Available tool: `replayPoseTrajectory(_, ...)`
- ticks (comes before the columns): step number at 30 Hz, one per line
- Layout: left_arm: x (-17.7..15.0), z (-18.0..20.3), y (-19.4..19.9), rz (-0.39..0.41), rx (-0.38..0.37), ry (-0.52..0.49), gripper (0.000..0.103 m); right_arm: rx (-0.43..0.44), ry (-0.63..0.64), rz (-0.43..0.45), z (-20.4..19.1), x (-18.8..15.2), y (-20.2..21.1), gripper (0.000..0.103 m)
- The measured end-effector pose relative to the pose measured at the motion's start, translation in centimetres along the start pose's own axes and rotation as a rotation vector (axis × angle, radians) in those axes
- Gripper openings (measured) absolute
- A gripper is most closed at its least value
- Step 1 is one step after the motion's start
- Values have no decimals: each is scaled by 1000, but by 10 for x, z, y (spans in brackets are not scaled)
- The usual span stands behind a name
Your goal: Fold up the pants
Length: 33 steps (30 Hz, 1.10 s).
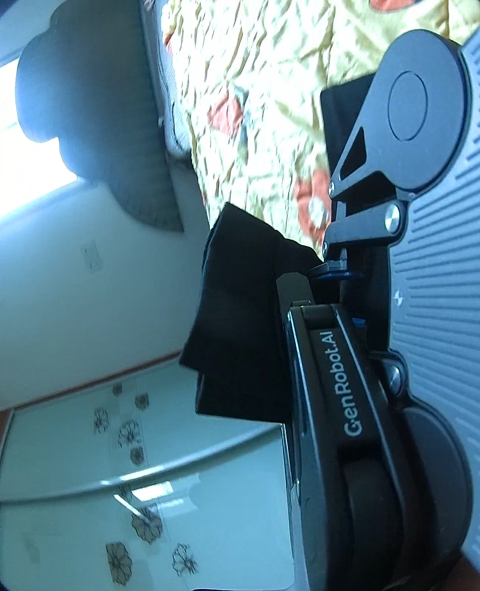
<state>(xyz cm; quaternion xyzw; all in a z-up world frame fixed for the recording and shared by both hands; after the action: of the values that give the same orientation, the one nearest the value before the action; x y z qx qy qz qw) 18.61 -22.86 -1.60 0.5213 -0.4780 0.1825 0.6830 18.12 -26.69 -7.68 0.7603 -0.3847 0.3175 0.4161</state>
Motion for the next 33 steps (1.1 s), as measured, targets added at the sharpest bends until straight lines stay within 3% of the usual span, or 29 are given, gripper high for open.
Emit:
replayPoseTrajectory(8, -5, 42, -28, -31, -35, -52, 29, -37, -32, -10, 47, -9, 8, 19)
replayPoseTrajectory(14, -14, 53, -49, -75, -31, -63, 29, -32, -69, -42, 69, -21, 2, 19)
replayPoseTrajectory(33, -29, 67, -68, -148, -77, -60, 39, -104, -99, -127, 91, -38, 3, 25)
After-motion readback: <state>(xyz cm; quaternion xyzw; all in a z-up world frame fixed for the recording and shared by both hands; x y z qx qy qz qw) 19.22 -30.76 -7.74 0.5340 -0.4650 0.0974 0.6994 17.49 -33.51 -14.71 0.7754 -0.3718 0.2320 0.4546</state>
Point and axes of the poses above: each gripper's, at about its wrist camera, not at the fingertips, and y roughly against the way its jaws point, z to its right, x to its top, the point moved 10 cm from there along -y, roughly the way its jaws point, and after that the axes turned 8 degrees about -z, right-handed, at the moved point
